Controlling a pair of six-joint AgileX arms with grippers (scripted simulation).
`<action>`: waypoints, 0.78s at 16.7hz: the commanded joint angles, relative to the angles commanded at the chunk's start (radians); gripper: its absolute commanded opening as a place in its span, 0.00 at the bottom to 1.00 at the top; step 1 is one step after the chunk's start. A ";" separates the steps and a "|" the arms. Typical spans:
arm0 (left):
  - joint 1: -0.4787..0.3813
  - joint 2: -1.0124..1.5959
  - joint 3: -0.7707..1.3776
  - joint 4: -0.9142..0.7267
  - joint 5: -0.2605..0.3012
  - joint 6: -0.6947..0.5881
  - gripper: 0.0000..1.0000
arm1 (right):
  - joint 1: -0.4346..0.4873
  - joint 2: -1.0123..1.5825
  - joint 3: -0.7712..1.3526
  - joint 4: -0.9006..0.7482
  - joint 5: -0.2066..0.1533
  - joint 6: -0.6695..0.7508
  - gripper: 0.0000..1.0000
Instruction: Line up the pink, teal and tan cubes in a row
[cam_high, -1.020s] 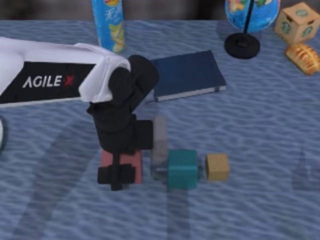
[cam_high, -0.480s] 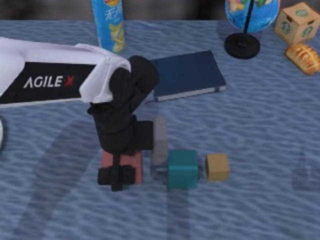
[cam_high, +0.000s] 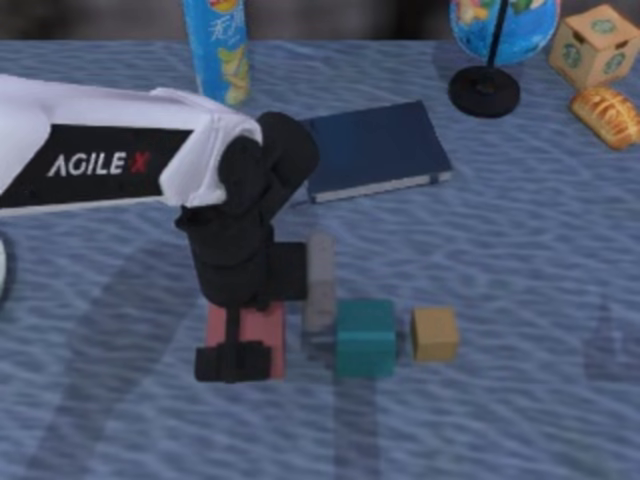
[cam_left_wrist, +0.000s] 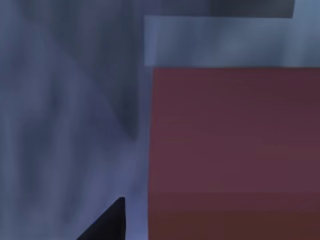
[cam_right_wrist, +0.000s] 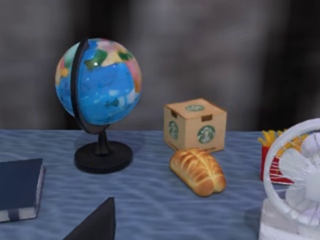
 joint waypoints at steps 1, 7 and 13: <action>0.000 0.000 0.000 0.000 0.000 0.000 1.00 | 0.000 0.000 0.000 0.000 0.000 0.000 1.00; 0.001 -0.005 0.016 -0.017 0.000 0.003 1.00 | 0.000 0.000 0.000 0.000 0.000 0.000 1.00; 0.018 -0.075 0.151 -0.234 0.000 0.000 1.00 | 0.000 0.000 0.000 0.000 0.000 0.000 1.00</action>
